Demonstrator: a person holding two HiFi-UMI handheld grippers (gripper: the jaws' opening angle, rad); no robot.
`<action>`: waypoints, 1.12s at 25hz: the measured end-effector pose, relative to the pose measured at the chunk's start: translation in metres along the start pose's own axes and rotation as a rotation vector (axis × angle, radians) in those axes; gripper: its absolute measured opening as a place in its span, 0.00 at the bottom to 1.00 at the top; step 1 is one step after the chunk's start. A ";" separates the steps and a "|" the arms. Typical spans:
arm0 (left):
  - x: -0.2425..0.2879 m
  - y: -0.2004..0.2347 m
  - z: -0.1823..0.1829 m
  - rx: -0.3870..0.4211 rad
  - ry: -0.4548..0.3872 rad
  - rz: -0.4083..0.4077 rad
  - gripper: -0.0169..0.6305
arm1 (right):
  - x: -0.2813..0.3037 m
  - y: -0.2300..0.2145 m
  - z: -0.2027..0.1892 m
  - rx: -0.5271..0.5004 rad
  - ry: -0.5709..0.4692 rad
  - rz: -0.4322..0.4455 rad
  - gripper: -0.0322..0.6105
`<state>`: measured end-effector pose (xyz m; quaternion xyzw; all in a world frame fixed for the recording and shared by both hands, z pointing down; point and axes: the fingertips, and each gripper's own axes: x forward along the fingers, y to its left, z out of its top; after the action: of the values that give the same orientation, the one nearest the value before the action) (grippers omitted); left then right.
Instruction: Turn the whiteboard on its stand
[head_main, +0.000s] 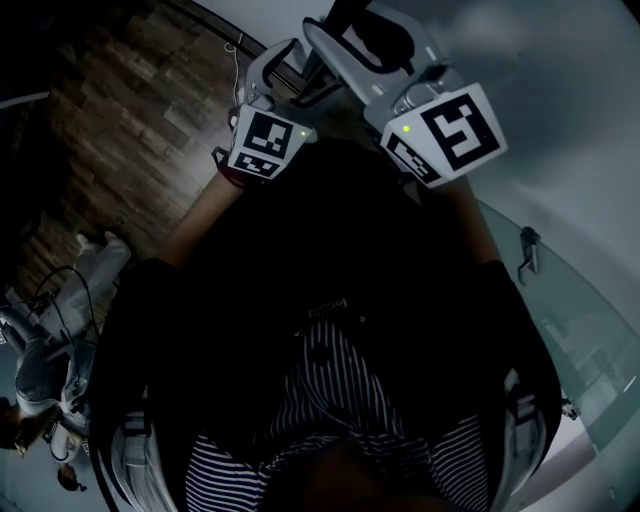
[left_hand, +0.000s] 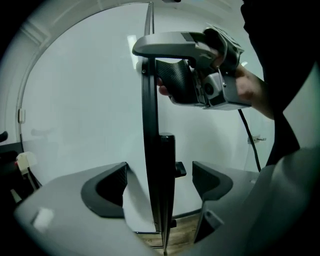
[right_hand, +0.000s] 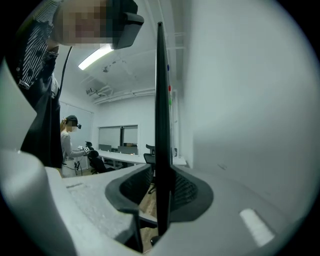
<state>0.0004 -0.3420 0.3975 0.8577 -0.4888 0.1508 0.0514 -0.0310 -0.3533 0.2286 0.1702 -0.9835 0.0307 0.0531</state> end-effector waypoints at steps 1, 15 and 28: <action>0.002 0.001 0.000 -0.005 0.006 0.011 0.66 | -0.001 -0.004 -0.001 0.005 -0.003 -0.019 0.22; -0.019 0.024 -0.014 -0.038 0.060 -0.041 0.58 | 0.024 0.006 -0.002 0.043 0.047 -0.113 0.15; -0.034 0.085 -0.024 -0.059 0.032 -0.018 0.53 | 0.085 0.011 -0.002 0.043 0.051 -0.106 0.15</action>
<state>-0.0932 -0.3524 0.4047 0.8578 -0.4842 0.1498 0.0857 -0.1144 -0.3714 0.2402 0.2221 -0.9706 0.0535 0.0759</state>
